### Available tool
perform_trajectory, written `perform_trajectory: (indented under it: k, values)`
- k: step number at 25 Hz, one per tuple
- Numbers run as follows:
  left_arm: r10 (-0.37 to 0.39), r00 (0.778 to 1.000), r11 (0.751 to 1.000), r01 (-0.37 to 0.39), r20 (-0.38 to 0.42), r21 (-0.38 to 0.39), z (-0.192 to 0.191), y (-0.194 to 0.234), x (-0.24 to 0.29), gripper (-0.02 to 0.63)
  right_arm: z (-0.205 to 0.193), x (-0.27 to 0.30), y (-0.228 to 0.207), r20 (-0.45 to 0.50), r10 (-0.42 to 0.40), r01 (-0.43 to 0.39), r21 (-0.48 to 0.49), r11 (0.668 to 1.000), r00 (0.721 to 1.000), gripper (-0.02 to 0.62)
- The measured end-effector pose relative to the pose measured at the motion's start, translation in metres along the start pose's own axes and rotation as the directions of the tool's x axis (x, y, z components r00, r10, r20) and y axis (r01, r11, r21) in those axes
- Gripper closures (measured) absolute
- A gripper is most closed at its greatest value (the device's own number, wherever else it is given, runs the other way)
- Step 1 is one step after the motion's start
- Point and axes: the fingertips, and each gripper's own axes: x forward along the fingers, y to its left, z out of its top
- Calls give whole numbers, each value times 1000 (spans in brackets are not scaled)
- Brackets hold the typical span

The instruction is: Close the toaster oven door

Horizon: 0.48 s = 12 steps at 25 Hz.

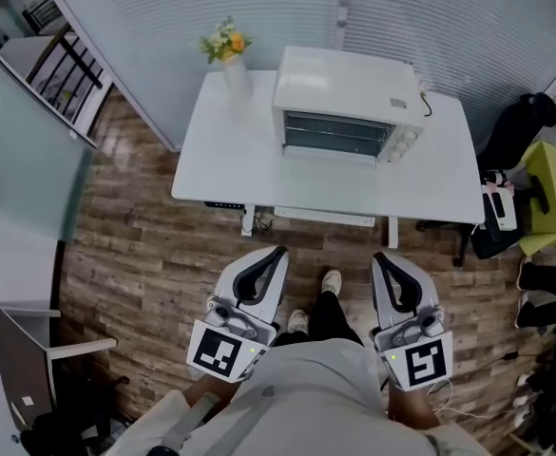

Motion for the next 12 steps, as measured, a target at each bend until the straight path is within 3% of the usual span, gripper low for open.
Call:
perform_trajectory:
  k: [12]
  values:
    - [9,1000,1000,-9,8,30,-1,17,73,603,-6,41,-68,17,-4,4,7,1000,1000,591]
